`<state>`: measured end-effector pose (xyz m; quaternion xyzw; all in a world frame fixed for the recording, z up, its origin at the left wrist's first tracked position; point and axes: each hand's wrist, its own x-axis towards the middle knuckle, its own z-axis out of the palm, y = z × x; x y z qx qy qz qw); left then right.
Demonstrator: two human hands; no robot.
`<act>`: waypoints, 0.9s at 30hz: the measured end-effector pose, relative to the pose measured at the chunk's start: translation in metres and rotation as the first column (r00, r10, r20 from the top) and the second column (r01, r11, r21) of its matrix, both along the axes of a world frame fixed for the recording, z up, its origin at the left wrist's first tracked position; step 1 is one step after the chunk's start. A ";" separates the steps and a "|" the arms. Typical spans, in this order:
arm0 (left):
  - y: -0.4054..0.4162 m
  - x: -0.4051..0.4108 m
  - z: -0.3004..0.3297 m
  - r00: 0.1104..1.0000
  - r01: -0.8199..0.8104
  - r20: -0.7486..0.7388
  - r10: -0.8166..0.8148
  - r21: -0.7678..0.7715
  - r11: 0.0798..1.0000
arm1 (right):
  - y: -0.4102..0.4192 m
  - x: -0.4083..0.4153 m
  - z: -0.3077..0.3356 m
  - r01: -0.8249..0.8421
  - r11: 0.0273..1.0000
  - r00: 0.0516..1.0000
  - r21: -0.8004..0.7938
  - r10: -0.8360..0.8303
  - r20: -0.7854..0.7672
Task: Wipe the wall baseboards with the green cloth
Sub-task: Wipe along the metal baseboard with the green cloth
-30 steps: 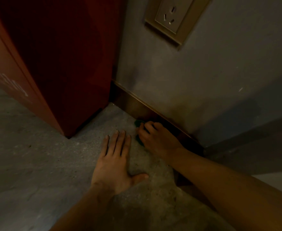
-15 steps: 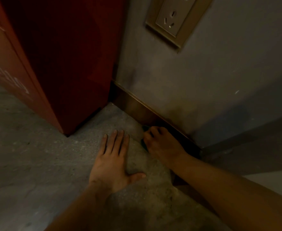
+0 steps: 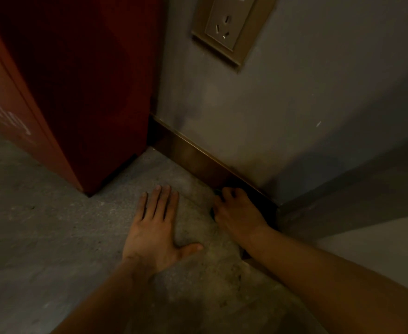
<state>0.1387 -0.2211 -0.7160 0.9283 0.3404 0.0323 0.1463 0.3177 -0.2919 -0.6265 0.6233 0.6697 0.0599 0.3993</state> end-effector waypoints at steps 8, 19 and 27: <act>0.000 0.000 -0.001 1.000 -0.004 -0.008 0.004 0.012 1.000 | -0.010 -0.001 0.001 0.098 0.991 0.992 -0.087 -0.090 0.089; 0.000 0.000 -0.001 1.000 -0.001 -0.009 0.002 0.009 1.000 | 0.002 -0.008 0.008 0.379 0.922 0.925 -0.076 -0.376 0.046; 0.001 0.001 -0.002 1.000 0.001 -0.003 -0.001 -0.026 1.000 | 0.000 -0.035 0.026 0.413 0.910 0.896 -0.040 -0.414 -0.160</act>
